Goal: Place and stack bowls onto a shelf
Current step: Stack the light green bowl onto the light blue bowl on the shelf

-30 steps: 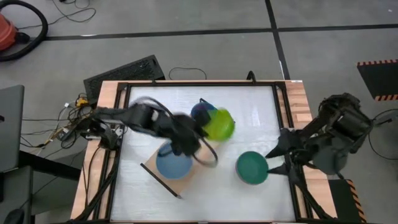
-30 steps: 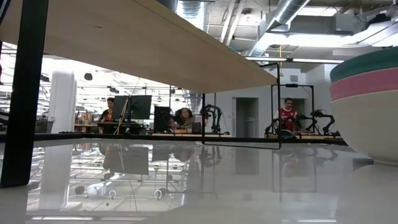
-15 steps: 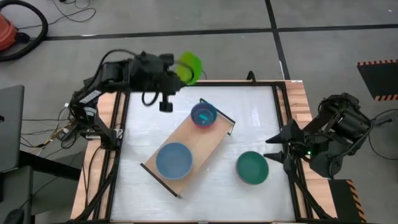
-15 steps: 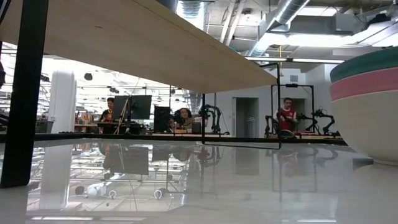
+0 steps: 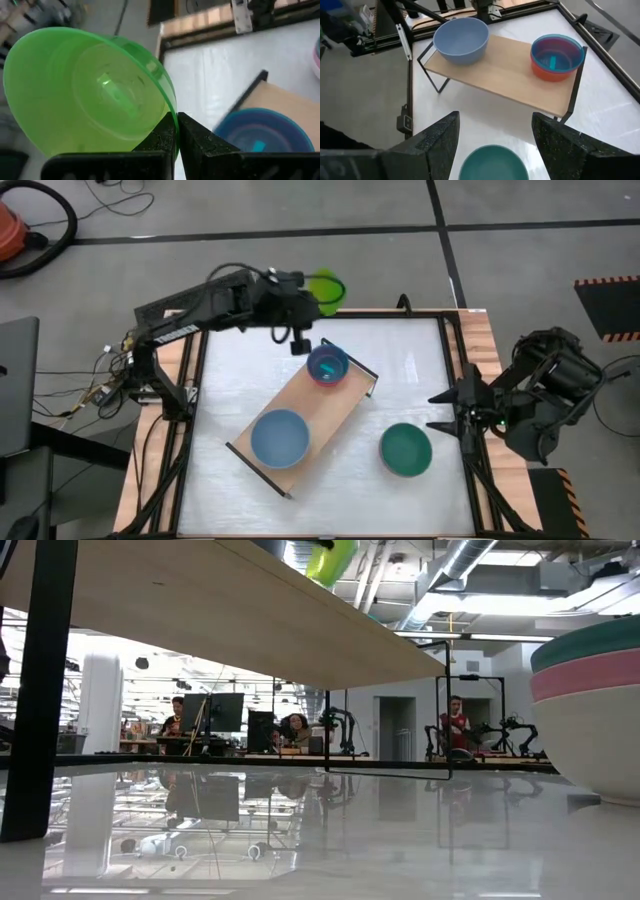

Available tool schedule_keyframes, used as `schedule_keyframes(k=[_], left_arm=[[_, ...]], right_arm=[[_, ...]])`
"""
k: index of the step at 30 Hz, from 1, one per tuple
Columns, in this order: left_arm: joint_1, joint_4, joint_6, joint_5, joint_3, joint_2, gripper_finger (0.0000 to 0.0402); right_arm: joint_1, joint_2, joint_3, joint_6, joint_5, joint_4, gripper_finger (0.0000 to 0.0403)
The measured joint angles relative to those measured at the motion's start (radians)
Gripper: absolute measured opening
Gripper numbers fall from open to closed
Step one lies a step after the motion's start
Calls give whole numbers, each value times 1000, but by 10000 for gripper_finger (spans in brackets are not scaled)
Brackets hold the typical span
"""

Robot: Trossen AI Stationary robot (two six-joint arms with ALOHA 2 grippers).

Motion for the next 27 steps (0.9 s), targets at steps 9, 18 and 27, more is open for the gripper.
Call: schedule_keyframes(k=[9,18,27], left_arm=[[-184,-138,30,-41,-43,9,0],[-234,-236,190,62,-45,70,0],[-227,-298,293,53,-45,134,0]], right_arm=[[20,-21,0,-33,-7,0,276],[17,-24,0,-55,-4,0,276],[17,-23,0,-23,-3,0,276]])
